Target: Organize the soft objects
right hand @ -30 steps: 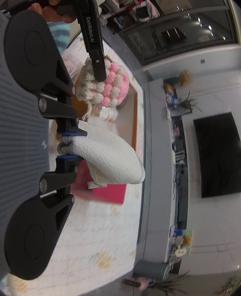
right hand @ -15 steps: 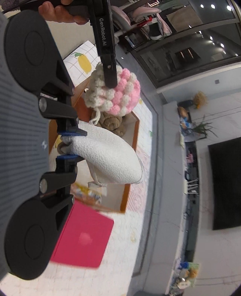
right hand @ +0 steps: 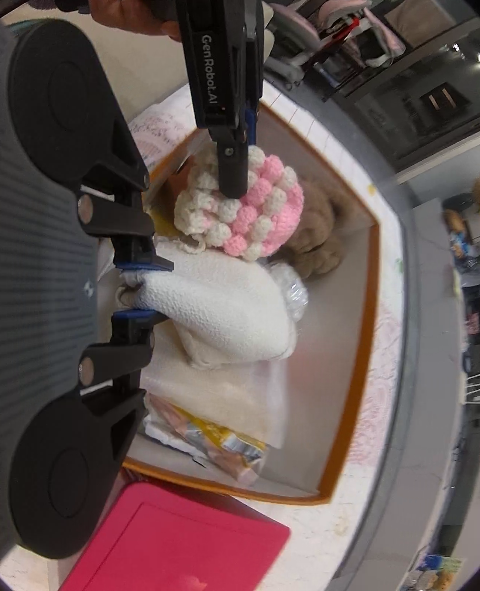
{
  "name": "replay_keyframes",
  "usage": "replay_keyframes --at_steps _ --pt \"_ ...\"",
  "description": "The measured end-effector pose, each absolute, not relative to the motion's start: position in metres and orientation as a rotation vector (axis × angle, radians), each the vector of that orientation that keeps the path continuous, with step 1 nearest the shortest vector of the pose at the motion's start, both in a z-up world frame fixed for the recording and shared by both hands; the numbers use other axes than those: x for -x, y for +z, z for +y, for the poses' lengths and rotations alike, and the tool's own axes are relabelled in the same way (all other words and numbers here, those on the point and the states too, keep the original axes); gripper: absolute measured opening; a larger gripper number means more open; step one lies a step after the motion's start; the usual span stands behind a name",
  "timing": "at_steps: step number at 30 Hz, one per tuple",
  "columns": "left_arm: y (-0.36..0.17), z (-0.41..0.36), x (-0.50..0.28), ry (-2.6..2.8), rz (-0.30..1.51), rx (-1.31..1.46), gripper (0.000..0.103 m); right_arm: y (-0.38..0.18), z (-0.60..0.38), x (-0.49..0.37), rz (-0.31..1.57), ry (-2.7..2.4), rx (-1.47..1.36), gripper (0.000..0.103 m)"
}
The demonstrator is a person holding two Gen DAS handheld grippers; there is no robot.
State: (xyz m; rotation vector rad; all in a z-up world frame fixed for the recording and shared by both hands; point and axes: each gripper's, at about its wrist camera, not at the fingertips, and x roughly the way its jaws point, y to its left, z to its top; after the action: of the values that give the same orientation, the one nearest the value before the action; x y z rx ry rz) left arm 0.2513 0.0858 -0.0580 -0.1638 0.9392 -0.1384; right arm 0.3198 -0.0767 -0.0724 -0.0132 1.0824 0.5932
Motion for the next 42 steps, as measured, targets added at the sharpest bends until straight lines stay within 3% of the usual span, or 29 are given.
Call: replay_keyframes --at_steps 11,14,17,18,21,34,38,42 --pt "-0.072 0.085 -0.260 -0.078 1.017 0.098 0.030 -0.086 -0.072 -0.333 1.150 0.587 -0.003 0.026" --pt "-0.070 0.083 -0.257 -0.067 1.020 0.088 0.040 -0.084 -0.073 -0.332 1.148 0.568 0.007 0.034" --pt "-0.065 0.085 -0.251 -0.055 0.996 0.092 0.057 -0.077 -0.075 -0.328 1.128 0.564 0.002 0.038" --pt "-0.061 0.086 -0.249 -0.055 0.979 0.097 0.065 -0.074 -0.076 -0.327 1.118 0.563 0.002 0.043" --pt "-0.047 0.086 -0.241 -0.061 0.928 0.100 0.069 -0.060 -0.077 -0.321 1.077 0.557 0.015 0.049" --pt "0.036 0.074 -0.174 -0.076 0.596 0.085 0.071 0.026 -0.102 -0.264 0.828 0.468 0.020 0.070" --pt "0.059 0.062 -0.148 -0.065 0.486 0.041 0.076 0.058 -0.121 -0.233 0.727 0.420 -0.007 0.071" --pt "0.077 0.049 -0.123 -0.043 0.388 0.008 0.079 0.085 -0.140 -0.196 0.617 0.379 -0.028 0.080"
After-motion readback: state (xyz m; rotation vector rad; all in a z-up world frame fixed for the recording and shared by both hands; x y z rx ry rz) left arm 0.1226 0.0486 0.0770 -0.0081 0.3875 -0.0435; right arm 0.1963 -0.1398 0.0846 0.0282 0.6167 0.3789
